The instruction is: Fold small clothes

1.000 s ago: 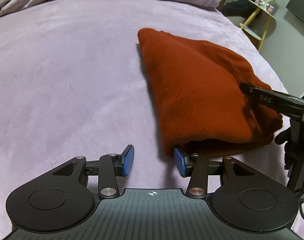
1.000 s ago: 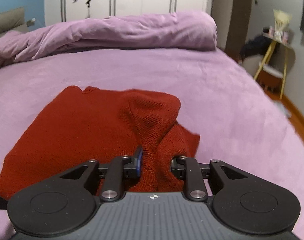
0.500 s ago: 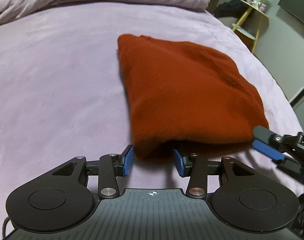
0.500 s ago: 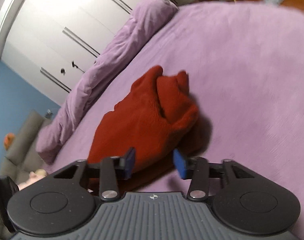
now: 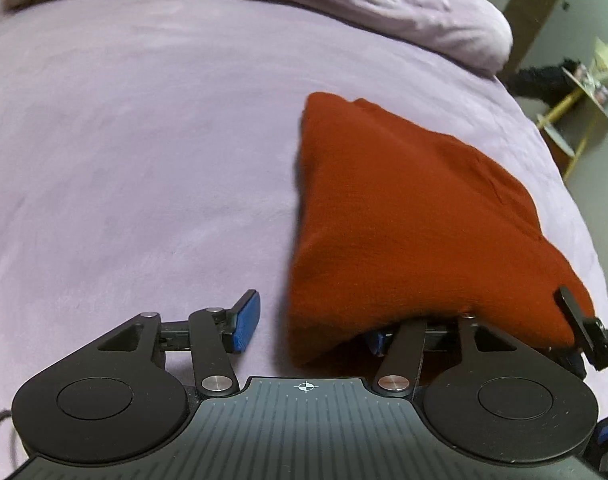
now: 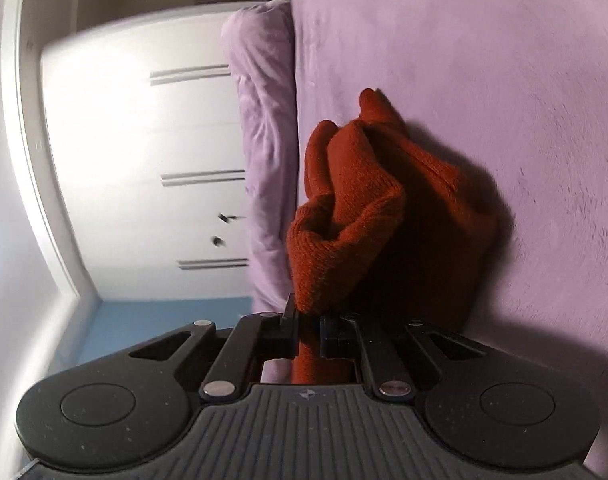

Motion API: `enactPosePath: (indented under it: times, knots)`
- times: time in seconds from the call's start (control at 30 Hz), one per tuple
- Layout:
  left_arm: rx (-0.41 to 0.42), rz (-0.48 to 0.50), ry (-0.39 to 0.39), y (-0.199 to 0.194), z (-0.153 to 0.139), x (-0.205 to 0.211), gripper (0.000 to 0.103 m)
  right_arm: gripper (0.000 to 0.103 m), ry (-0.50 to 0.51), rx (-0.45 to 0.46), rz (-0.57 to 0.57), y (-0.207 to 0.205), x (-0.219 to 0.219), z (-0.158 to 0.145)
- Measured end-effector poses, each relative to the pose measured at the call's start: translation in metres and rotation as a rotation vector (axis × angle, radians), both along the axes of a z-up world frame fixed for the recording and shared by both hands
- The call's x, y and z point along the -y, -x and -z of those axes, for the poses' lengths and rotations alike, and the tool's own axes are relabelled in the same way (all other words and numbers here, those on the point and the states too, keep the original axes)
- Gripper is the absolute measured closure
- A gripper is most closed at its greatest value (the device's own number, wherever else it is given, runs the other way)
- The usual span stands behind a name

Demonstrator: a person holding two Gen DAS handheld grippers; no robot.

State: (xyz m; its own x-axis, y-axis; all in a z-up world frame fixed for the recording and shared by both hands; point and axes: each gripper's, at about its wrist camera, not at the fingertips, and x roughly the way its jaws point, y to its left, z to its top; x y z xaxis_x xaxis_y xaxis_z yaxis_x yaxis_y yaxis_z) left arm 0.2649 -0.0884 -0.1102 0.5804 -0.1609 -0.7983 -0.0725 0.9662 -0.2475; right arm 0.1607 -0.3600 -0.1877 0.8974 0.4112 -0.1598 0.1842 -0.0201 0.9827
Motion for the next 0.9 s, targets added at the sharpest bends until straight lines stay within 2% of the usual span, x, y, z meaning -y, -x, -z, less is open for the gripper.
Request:
enactPosePath:
  times: [0.1,0.2,0.23,0.4,0.5,0.6,0.73,0.83,0.9]
  knots:
    - [0.022,0.006,-0.037,0.006,-0.003,-0.003,0.045,0.095,0.163,-0.034,-0.02,-0.001,-0.003,-0.015]
    - [0.021,-0.015,-0.011,0.011,-0.009,-0.013,0.048,0.096,0.055,0.022,-0.017,0.0,-0.001,-0.015]
    - [0.006,-0.024,0.02,0.011,-0.011,-0.019,0.048,0.096,0.059,0.025,-0.017,-0.001,-0.001,-0.017]
    - [-0.071,-0.017,0.163,0.001,-0.016,-0.041,0.049,0.095,0.306,0.02,-0.079,0.0,-0.003,-0.038]
    - [-0.078,-0.014,0.161,-0.003,-0.014,-0.041,0.049,0.095,0.335,0.013,-0.086,0.002,-0.005,-0.039]
    - [-0.073,-0.01,0.161,0.0,-0.013,-0.039,0.049,0.095,0.309,0.0,-0.084,0.0,-0.002,-0.039]
    - [-0.023,0.007,0.073,0.011,-0.014,-0.028,0.046,0.095,0.324,0.024,-0.094,-0.004,-0.002,-0.048]
    - [0.006,0.069,-0.019,0.016,-0.012,-0.002,0.046,0.095,0.34,0.039,-0.108,-0.008,-0.009,-0.051]
    - [0.028,0.103,-0.082,0.013,-0.007,0.014,0.051,0.095,0.341,0.036,-0.111,-0.009,-0.01,-0.05]
